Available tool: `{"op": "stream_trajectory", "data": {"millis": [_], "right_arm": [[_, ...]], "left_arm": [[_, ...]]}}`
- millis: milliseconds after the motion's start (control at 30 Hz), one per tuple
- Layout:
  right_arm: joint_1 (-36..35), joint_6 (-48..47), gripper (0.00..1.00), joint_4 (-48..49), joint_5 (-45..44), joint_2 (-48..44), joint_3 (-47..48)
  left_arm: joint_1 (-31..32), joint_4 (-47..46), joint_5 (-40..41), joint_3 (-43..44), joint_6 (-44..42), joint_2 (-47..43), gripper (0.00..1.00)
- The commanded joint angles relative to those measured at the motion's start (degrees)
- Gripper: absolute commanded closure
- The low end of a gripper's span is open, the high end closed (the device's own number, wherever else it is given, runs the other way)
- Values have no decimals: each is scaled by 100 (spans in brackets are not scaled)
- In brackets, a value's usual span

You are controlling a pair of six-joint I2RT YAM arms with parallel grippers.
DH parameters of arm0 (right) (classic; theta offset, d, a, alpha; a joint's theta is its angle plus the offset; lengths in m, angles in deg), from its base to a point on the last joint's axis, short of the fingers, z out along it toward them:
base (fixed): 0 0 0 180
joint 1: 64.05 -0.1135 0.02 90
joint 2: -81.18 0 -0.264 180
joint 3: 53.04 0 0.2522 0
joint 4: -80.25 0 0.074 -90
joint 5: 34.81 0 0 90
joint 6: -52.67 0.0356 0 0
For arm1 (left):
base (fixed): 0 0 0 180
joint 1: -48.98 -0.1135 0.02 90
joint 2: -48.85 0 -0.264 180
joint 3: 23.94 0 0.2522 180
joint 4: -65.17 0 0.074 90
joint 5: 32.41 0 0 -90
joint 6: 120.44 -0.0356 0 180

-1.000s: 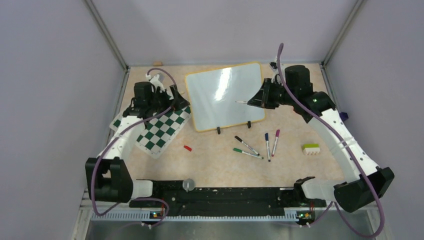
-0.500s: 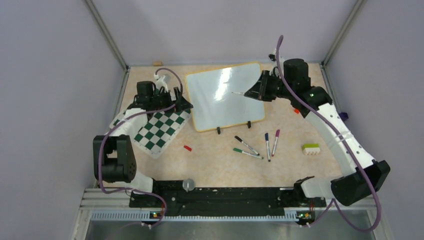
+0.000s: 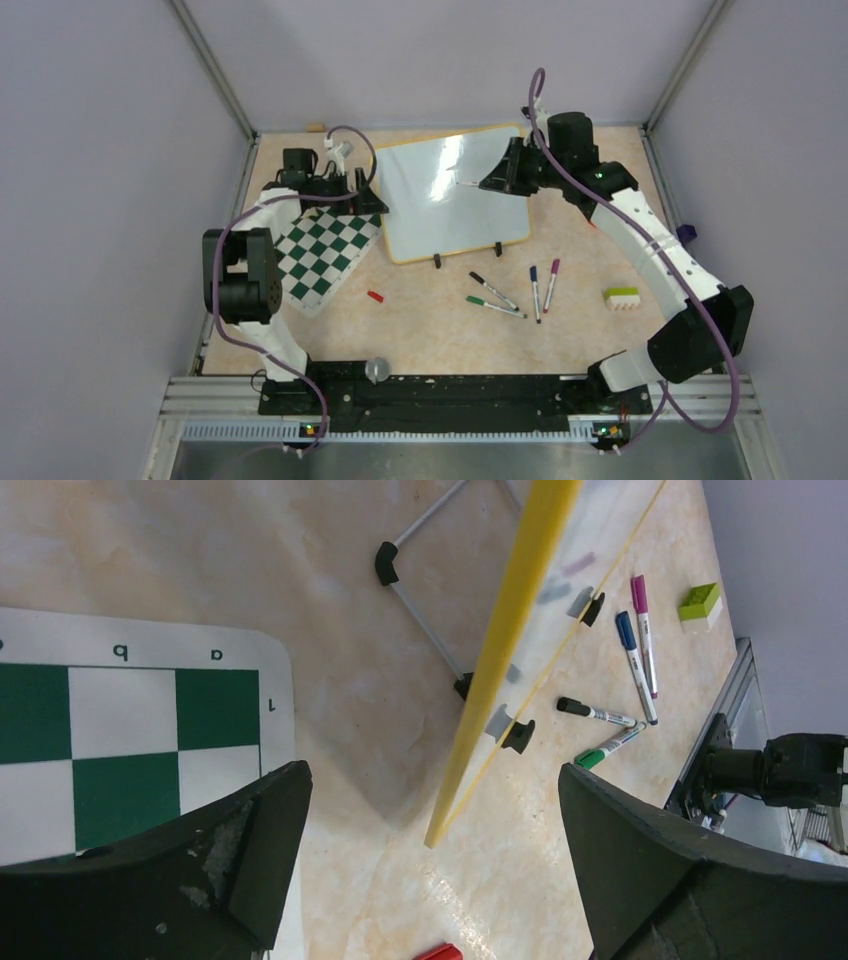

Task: Write a sentence on the whiteboard
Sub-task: Pick up the whiteboard marker at the Whiteboard stand.

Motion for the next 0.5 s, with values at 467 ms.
{"op": "stream_trajectory", "data": {"millis": [467], "right_arm": [[16, 42, 100, 436, 133, 68, 321]], "left_arm": [[46, 316, -1027, 706, -528, 794, 1]]}}
